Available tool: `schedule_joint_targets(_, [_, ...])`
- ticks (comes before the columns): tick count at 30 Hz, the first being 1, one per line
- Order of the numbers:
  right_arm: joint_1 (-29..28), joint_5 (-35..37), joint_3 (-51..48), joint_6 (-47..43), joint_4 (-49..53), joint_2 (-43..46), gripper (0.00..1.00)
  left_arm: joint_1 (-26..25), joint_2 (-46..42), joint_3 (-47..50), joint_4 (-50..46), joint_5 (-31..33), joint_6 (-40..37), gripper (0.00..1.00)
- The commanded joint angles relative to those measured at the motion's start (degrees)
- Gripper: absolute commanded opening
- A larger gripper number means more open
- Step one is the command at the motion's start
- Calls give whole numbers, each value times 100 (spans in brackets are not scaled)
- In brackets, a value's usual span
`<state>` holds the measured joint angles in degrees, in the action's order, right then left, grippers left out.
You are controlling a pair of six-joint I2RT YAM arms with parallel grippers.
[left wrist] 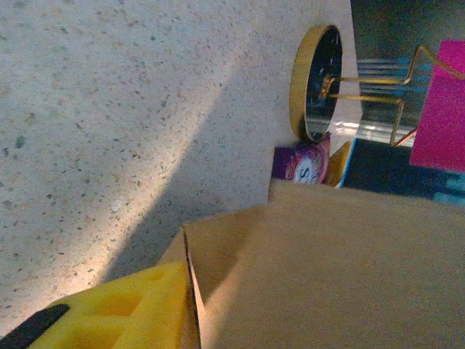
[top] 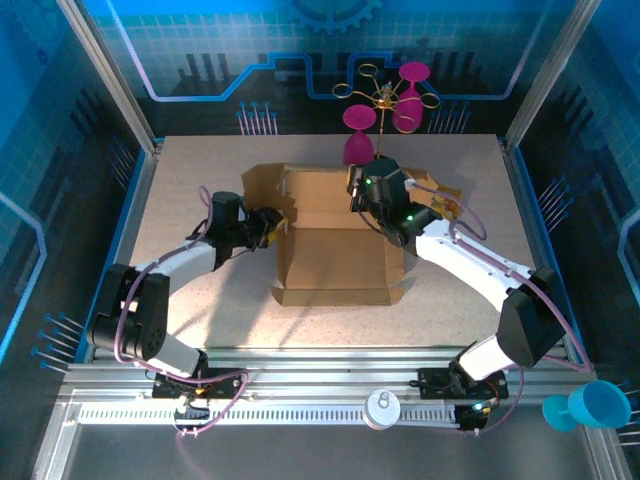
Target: Fold the paper box
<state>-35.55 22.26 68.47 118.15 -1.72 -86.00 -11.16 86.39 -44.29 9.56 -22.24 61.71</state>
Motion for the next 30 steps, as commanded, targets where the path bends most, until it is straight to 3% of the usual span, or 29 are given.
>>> schedule_joint_targets(1, [-21,73,-53,95,-101,57,0,-246,-188,-489,-1248,418,-998,46])
schedule_joint_targets(13, [-44,83,-79,103,-133,76,0,-613,455,-1584,-3156,1181,-2211,48])
schedule_joint_targets(23, [-75,41,-104,103,-137,96,0,-755,603,-1798,-2985,1159,-2578,64])
schedule_joint_targets(30, [-56,78,-145,-41,-49,151,0,-864,233,-1898,-3448,1587,-2746,67])
